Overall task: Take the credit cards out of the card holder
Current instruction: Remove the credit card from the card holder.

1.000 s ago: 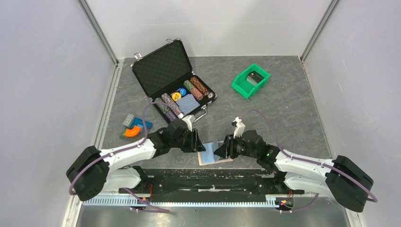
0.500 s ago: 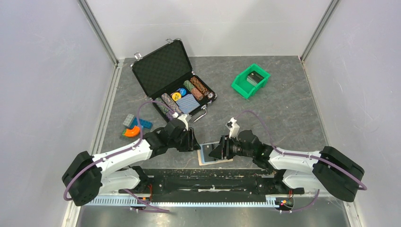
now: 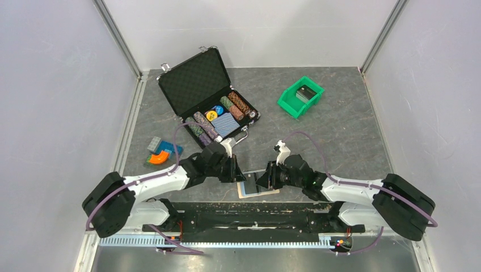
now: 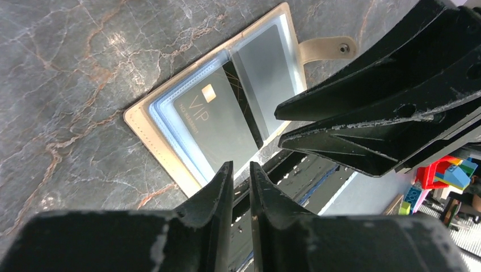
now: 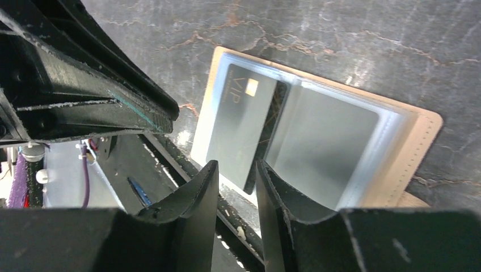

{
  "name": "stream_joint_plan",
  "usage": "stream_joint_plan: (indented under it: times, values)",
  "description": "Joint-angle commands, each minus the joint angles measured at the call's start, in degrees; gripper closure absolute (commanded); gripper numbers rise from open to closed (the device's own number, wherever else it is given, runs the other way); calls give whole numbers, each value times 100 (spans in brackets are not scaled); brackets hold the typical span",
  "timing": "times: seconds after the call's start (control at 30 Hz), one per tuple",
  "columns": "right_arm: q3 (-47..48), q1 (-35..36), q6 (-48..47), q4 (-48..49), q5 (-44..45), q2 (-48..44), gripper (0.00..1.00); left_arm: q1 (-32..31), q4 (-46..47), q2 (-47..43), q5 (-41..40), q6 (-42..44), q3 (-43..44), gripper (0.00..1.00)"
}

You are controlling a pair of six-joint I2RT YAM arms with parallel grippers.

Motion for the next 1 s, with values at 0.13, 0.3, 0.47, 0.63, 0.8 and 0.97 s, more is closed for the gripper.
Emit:
stream_joint_plan:
  times: [0.13,0.3,0.47,0.63,0.8,0.97]
  values:
    - [223,-124,-187,126,75,345,68,-13,1030,570,343,-118,-333,82]
    - [197,-127,-113,240,-58,487,67,-13,1188,766,304,-137,-541,85]
    - [185,-123,-68,271,-106,572,68,-14,1243,886,277,-155,-685,85]
    - [170,-131,-29,263,-66,627,67,-13,1289,991,344,-164,-704,85]
    - [146,-124,69,319,-119,709,67,-13,1298,991,304,-175,-765,84]
    - [13,-132,223,590,-211,755,67,-13,1333,1065,325,-173,-766,83]
